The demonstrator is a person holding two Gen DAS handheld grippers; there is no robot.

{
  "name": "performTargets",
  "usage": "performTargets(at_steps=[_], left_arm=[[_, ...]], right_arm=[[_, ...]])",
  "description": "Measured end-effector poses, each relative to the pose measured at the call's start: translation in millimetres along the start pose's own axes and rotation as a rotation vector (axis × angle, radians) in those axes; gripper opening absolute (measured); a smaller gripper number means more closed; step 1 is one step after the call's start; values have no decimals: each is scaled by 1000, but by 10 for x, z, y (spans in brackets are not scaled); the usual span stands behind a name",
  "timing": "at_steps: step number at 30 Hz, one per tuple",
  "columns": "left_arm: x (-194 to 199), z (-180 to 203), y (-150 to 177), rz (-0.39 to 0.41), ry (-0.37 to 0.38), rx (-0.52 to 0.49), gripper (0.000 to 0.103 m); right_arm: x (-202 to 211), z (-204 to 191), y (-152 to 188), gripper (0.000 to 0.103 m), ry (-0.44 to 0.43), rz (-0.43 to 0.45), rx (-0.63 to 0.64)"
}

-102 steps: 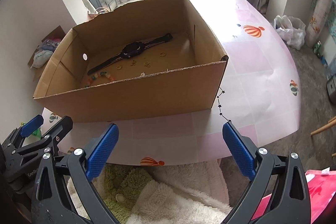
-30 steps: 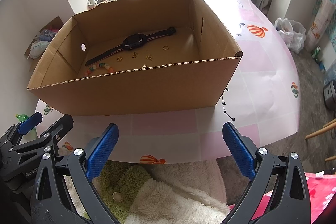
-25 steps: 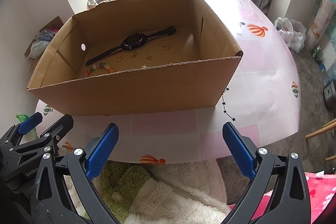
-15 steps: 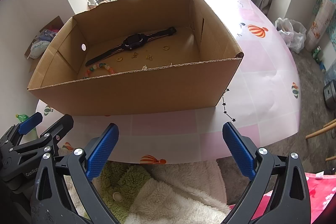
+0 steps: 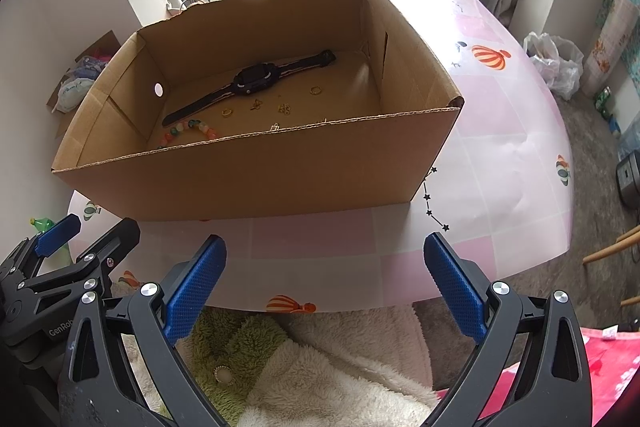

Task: Organize jewelry

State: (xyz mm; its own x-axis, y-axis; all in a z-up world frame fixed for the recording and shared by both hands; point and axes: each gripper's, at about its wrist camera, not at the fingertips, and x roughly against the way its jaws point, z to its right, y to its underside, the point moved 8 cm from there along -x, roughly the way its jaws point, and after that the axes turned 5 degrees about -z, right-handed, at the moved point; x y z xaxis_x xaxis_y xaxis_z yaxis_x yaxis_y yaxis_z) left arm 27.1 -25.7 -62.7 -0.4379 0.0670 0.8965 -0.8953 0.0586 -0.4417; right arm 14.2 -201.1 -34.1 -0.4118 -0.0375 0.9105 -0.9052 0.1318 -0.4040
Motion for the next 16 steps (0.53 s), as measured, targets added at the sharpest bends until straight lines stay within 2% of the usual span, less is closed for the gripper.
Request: performTargets(at_steps=[16], left_arm=[[-13, -14, 22, -5, 1, 0, 98]], right_arm=[[-8, -8, -7, 95, -1, 0, 1]])
